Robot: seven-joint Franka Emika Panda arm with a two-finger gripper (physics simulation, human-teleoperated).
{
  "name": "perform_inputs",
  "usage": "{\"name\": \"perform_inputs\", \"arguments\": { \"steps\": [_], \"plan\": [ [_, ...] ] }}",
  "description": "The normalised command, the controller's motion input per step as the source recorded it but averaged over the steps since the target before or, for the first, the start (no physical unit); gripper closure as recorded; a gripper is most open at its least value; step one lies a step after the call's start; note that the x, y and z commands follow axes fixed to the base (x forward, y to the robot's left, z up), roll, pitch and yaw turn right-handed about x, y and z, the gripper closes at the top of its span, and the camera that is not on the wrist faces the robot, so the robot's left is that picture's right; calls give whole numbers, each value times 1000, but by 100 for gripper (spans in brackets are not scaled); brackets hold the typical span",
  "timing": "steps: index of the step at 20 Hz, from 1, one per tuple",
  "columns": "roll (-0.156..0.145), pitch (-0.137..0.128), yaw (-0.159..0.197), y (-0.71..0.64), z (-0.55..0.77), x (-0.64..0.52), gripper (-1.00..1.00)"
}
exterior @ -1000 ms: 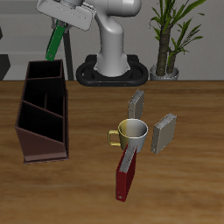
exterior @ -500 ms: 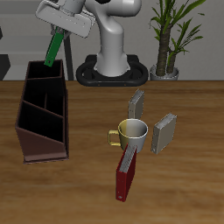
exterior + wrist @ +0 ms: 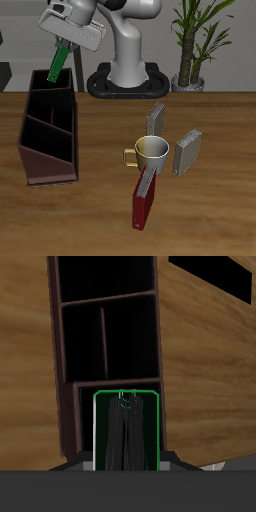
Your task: Place the green book into the right desk caddy's right compartment
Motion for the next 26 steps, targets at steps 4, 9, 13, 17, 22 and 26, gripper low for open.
{"name": "perform_inputs", "arguments": {
  "steps": [4, 9, 13, 17, 22, 26],
  "plan": [
    [-4, 29, -9, -5, -122, 67, 100],
    [-1, 28, -22, -5, -153, 12, 100],
    [16, 26, -7, 37, -147, 37, 100],
    [-24, 23, -33, -117, -111, 34, 100],
    [-15, 18, -28, -76, -114, 10, 100],
    [-11, 14, -18, -55, -93, 8, 100]
  ]
}}
